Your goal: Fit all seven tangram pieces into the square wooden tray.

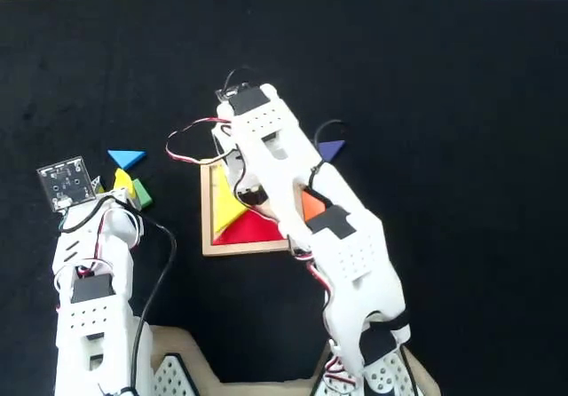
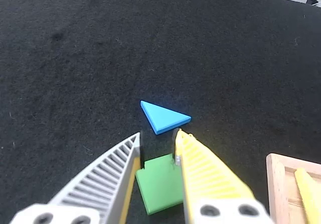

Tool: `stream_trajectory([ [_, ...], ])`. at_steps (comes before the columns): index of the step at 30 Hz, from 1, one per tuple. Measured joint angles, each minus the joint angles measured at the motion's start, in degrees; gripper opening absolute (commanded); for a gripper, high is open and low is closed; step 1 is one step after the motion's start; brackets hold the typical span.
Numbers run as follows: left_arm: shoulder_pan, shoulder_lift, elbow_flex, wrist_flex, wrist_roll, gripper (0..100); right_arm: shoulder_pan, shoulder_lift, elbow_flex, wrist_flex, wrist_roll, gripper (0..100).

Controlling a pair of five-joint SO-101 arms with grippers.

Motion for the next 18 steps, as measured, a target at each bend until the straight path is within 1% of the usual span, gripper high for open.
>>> stream_trajectory([
  [3, 0.0, 0.0, 0.0, 0.0, 0.0, 12, -0.2, 0.0, 0.0, 0.0, 0.4, 1.1],
  [7, 0.0, 0.0, 0.0, 0.0, 0.0, 12, -0.2, 0.0, -0.3, 1.0, 2.8, 1.1],
  [13, 0.0, 0.0, 0.0, 0.0, 0.0, 12, -0.1, -0.6, -0.5, 2.4, 3.3, 1.1],
  [18, 0.0, 0.0, 0.0, 0.0, 0.0, 12, 2.4, -0.7, -0.5, 2.4, 5.3, 1.1],
])
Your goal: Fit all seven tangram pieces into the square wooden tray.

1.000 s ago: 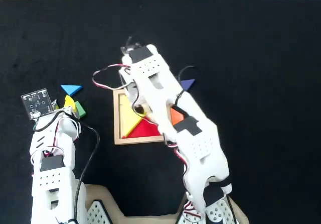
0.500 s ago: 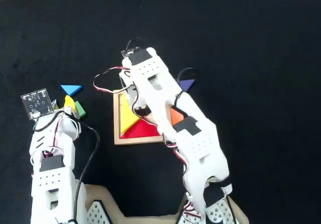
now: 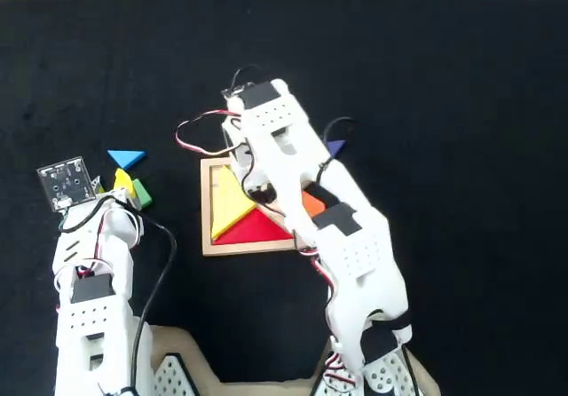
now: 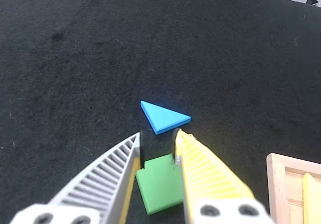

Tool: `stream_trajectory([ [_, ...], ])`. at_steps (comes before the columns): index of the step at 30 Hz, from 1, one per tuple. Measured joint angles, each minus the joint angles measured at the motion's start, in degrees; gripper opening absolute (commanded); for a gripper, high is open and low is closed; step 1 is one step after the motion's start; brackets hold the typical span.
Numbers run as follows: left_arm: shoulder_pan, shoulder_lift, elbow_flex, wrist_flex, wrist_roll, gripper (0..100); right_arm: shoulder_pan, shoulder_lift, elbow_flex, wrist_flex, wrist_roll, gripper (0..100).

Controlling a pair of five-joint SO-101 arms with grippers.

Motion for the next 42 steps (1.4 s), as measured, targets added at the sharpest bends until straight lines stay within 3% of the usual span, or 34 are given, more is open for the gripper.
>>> stream_trajectory([
  [14, 0.0, 0.0, 0.0, 0.0, 0.0, 12, -2.4, 1.8, -3.7, -1.5, 0.4, 1.1],
  [23, 0.0, 0.0, 0.0, 0.0, -0.4, 12, -0.2, 1.8, -4.7, 2.1, 1.0, 1.1],
  [31, 0.0, 0.0, 0.0, 0.0, -0.4, 12, -0.4, 1.8, 2.5, 2.1, 1.0, 1.1],
  [42, 0.0, 0.0, 0.0, 0.0, -0.4, 12, -2.2, 1.8, 1.2, -4.0, 1.7, 1.1],
])
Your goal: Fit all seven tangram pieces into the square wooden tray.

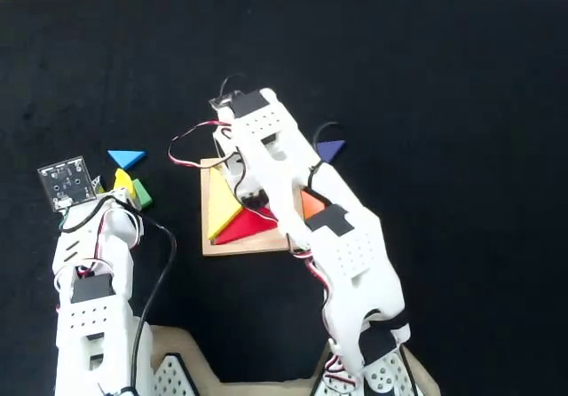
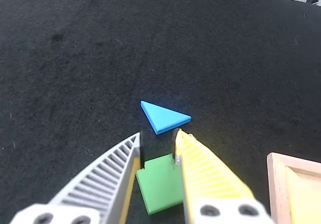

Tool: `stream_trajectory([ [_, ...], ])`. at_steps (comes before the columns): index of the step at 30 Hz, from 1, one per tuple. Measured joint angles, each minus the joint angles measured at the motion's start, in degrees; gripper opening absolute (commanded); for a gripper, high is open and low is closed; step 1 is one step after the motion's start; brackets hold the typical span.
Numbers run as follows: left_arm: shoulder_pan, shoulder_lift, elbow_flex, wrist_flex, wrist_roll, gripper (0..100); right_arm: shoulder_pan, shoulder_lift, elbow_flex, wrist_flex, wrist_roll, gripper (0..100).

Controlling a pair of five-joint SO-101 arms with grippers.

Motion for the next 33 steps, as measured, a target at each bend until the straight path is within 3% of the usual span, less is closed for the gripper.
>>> stream_trajectory([
  [9, 0.0, 0.0, 0.0, 0.0, 0.0, 12, 1.2, -1.9, -8.9, 6.2, 3.0, 1.1],
  [15, 0.0, 0.0, 0.0, 0.0, 0.0, 12, 4.0, -12.8, -1.1, 6.0, 3.3, 1.1],
  [22, 1.1, 0.0, 0.0, 0.0, 0.0, 12, 2.5, -15.3, 18.8, -8.9, 4.7, 1.1],
  [33, 1.1, 0.0, 0.0, 0.0, 0.0, 12, 1.8, -6.6, 14.2, -9.7, 5.1, 1.1],
])
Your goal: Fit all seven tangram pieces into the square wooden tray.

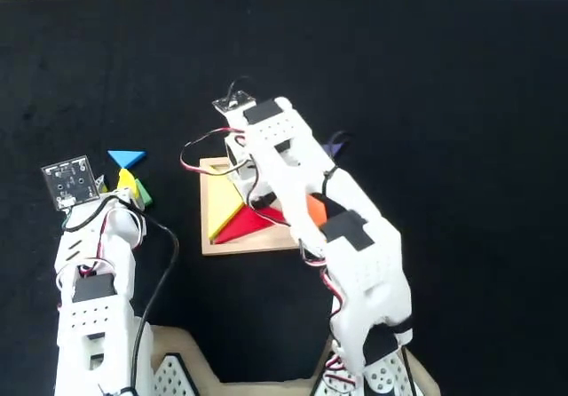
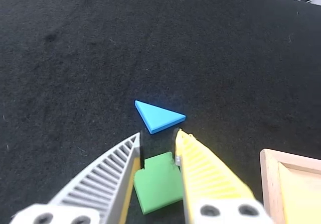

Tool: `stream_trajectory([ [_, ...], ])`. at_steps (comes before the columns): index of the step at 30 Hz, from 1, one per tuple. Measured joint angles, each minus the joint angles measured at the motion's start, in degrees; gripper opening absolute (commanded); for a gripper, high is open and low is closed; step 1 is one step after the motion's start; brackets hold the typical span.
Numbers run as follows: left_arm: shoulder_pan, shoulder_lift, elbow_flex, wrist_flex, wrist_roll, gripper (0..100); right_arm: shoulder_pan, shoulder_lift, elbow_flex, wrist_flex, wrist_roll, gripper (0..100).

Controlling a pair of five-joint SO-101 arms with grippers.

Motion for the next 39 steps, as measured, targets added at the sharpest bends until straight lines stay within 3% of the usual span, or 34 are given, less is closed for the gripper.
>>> stream_trajectory([
  [11, 0.0, 0.0, 0.0, 0.0, 0.0, 12, -0.9, 1.2, 2.0, 13.8, 2.1, 1.1],
  [17, 0.0, 0.0, 0.0, 0.0, 0.0, 12, 1.4, -11.0, 2.4, 14.2, 3.1, 1.1],
  [22, 0.0, 0.0, 0.0, 0.0, 0.0, 12, 13.2, -25.7, 3.8, 5.1, 3.0, 1.1],
  [25, 0.0, 0.0, 0.0, 0.0, 0.0, 12, 15.2, -27.8, 10.6, -4.6, 3.5, 1.1],
  [29, 0.0, 0.0, 0.0, 0.0, 0.0, 12, 9.3, -26.1, 19.8, -15.2, 7.6, 1.1],
  [33, 0.0, 0.0, 0.0, 0.0, 0.0, 12, 1.8, -20.4, 20.1, -18.5, 9.1, 1.1],
  [39, 0.0, 0.0, 0.0, 0.0, 0.0, 12, 0.4, -8.8, 12.9, -18.8, 9.2, 1.1],
])
